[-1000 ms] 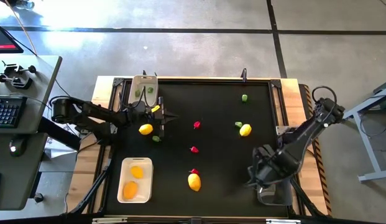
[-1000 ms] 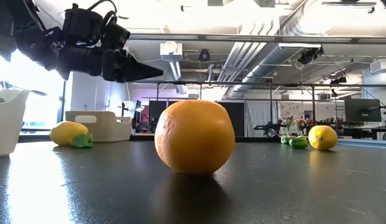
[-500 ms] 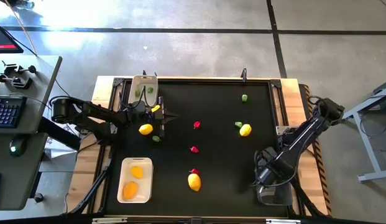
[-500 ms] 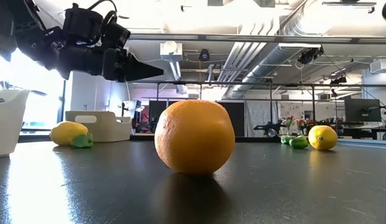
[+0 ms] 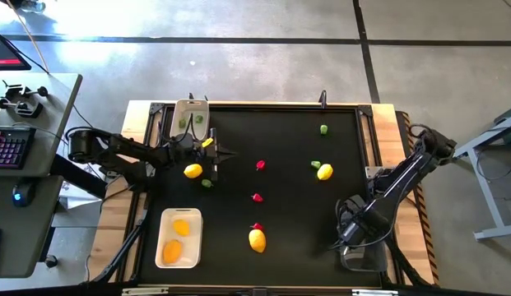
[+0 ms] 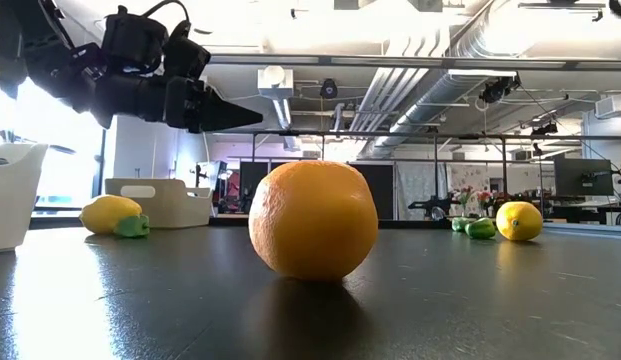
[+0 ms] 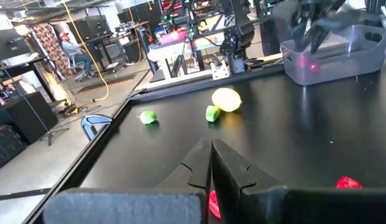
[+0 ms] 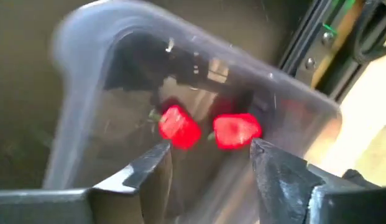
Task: Sort produce into baskets
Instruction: Put the green chili pepper into the gray bin
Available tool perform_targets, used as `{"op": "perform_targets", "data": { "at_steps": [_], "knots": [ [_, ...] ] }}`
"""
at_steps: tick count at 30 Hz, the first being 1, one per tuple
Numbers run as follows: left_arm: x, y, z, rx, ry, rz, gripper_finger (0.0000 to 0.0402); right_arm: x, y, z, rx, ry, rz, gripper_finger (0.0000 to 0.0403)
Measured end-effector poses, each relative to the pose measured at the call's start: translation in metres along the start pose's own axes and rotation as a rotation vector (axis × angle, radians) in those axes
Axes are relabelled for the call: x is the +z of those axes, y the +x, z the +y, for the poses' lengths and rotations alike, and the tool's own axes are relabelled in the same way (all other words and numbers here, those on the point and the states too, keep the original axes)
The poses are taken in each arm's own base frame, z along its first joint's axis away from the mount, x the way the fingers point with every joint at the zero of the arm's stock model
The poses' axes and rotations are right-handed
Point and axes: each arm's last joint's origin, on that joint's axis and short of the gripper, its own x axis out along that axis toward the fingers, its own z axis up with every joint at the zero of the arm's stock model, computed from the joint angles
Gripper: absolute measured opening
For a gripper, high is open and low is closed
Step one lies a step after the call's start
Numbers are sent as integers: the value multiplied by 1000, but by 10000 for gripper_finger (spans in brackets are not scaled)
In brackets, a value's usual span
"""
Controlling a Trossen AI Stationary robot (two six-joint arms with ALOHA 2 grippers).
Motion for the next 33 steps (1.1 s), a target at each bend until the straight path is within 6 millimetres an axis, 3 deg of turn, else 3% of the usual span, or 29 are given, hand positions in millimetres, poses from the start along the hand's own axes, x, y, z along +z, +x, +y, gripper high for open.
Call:
{"op": "perform_targets", "data": {
  "at_steps": [3, 6, 9, 12, 22, 27, 33],
  "knots": [
    [-1, 0, 0, -3, -2, 9, 0, -4, -24, 1, 32, -31, -54, 209],
    [-2, 0, -1, -6, -6, 19, 0, 0, -48, 1, 96, -59, -233, 202],
    [-4, 0, -1, -11, -9, 36, 0, 12, -66, 3, 185, -77, -427, 188],
    [-6, 0, -2, -19, -14, 62, 0, 32, -74, 7, 196, -119, -508, 171],
    [-9, -1, -3, -29, -19, 97, 0, 130, -68, 25, 177, -369, -510, 147],
    [-10, -1, -3, -31, -20, 103, 0, 181, -59, 17, 153, -411, -469, 147],
    [-10, -1, -3, -32, 6, 103, 0, 219, -48, 11, 60, -519, -419, 166]
  ]
}}
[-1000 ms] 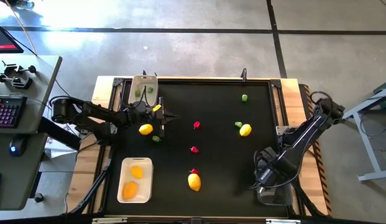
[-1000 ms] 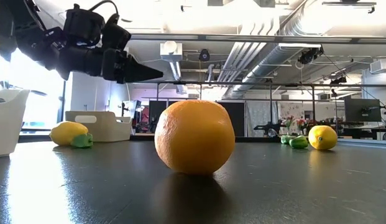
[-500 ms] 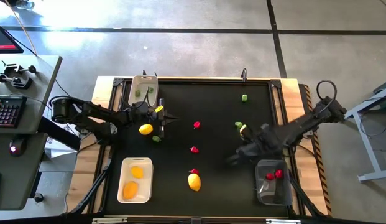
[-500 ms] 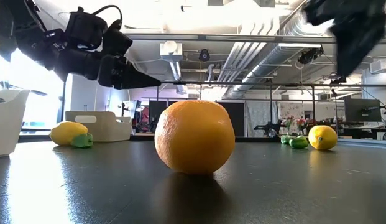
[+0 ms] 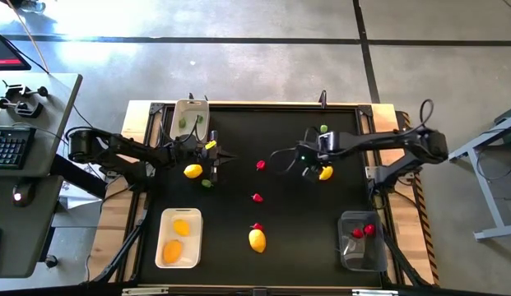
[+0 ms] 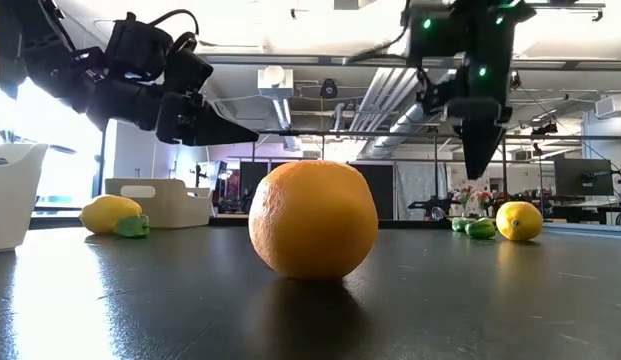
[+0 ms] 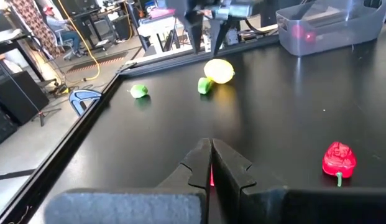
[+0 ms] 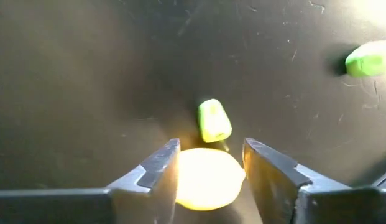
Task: Sort produce into baskets
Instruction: Put the green chili pepper into the gray bin
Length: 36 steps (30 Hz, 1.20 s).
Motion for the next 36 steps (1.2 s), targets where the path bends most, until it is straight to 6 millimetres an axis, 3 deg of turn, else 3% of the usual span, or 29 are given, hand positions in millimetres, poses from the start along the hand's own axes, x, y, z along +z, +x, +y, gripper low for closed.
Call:
{"op": "perform_targets", "data": {
  "at_steps": [8, 24, 29, 36],
  "knots": [
    [0, 0, 0, 1, 8, 0, 0, 12, 28, -9, -4, -61, 119, 220],
    [-1, 0, 0, -2, 3, 8, 0, 22, 72, -15, 12, -80, 299, 213],
    [-2, 0, -1, -6, -3, 20, 0, 24, 75, -14, 15, -80, 290, 181],
    [-9, 0, -3, -27, -41, 88, 0, 26, 76, -13, 29, -137, 267, 90]
  ]
}}
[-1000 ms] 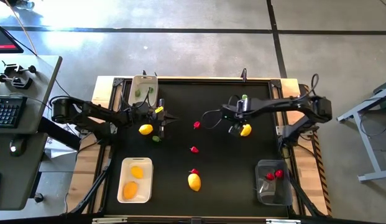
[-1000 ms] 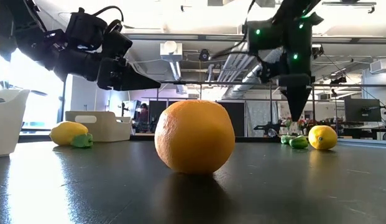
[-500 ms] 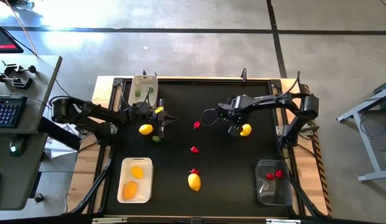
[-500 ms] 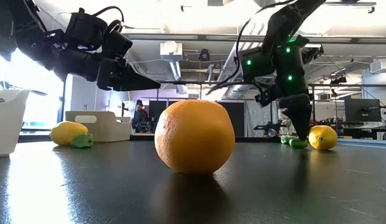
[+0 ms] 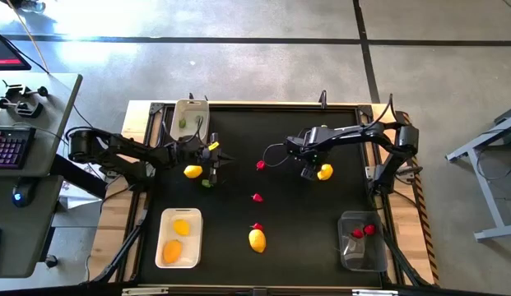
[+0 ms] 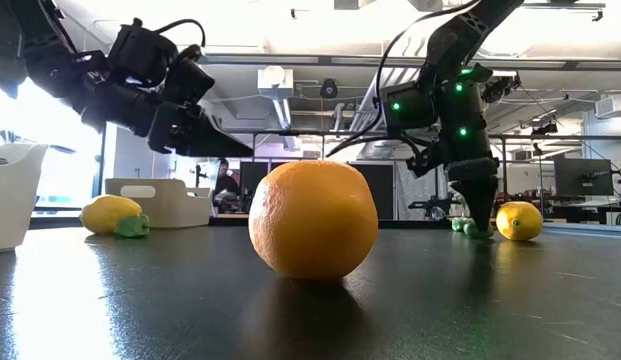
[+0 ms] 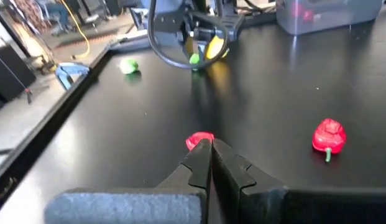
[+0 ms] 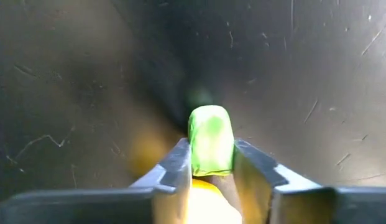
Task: Sort produce into baskets
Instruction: Put the green chili pepper into the gray bin
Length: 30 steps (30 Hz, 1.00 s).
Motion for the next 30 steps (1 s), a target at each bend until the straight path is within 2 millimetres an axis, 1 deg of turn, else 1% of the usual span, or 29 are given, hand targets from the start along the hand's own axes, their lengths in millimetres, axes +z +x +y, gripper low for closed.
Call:
{"op": "perform_targets", "data": {
  "at_steps": [4, 6, 9, 11, 13, 15, 17, 19, 22, 25, 30],
  "knots": [
    [-2, 0, -1, -3, -32, 19, 0, 1, 0, 0, 2, -24, -10, 41],
    [-2, 0, 0, -2, -53, 20, 0, 1, -2, 0, 4, -23, -21, 31],
    [0, 0, 0, 1, -65, 7, 0, -4, -11, -2, 5, -9, -25, 30],
    [2, 0, 1, 18, -65, -2, 0, -11, -22, -5, 5, 22, -26, 37],
    [8, 2, 5, 50, -80, -2, 0, -15, -34, -6, 15, 41, -68, 41],
    [14, 5, 10, 69, -108, 3, 0, -16, -46, -7, 33, 49, -166, 41],
    [19, 8, 15, 73, -131, 12, 0, -13, -57, -5, 57, 40, -285, 38],
    [23, 10, 18, 67, -140, 19, 0, -6, -65, -3, 79, 18, -409, 37],
    [28, 13, 20, 37, -136, 27, 0, 9, -76, 3, 99, -39, -610, 38],
    [32, 15, 20, -7, -134, 30, 0, 25, -82, 8, 110, -100, -814, 38],
    [32, 15, 19, -21, -132, 38, 1, 39, -85, 12, 131, -163, -1083, 39]
  ]
}}
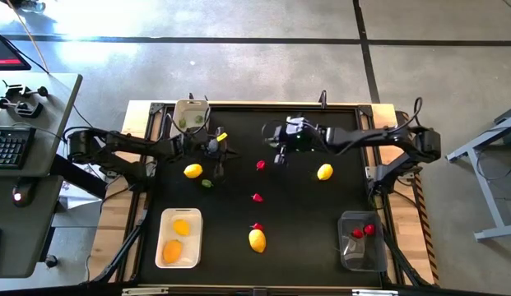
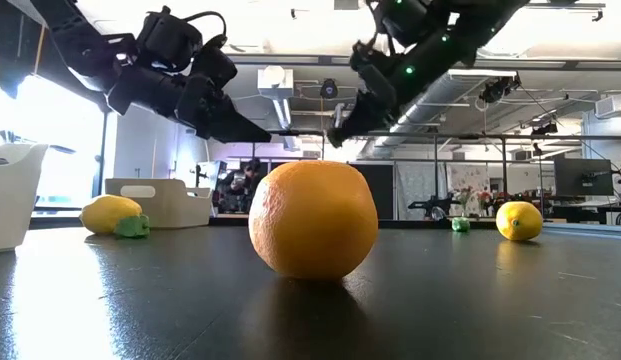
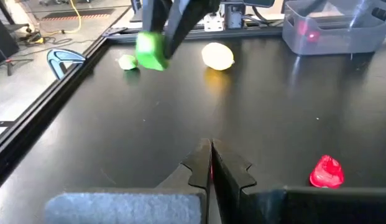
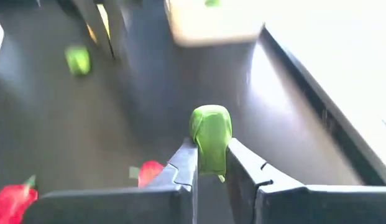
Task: Sort produce into baskets
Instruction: Put the green chili pepper into the gray bin
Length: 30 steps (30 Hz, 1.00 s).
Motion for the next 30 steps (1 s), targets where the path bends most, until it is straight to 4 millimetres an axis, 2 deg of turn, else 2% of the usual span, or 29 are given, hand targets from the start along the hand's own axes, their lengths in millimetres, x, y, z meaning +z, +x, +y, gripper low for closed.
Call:
{"op": "perform_targets", "data": {
  "at_steps": [5, 8, 16, 22, 30],
  "knots": [
    [2, 0, 0, 4, 48, -18, 1, 2, 3, -5, -24, -35, -209, 39],
    [5, 0, 1, 11, 74, -47, 1, 0, 3, -8, -21, -31, -272, 39],
    [17, 2, 5, 29, 119, -89, 1, -10, 4, -8, -26, -29, -317, 39],
    [23, 1, 15, 56, 109, -104, 0, -7, 4, -10, -35, -8, -358, 39],
    [19, -3, 36, -136, 0, -189, 0, -8, 10, -10, -32, -14, -374, 39]
  ]
}}
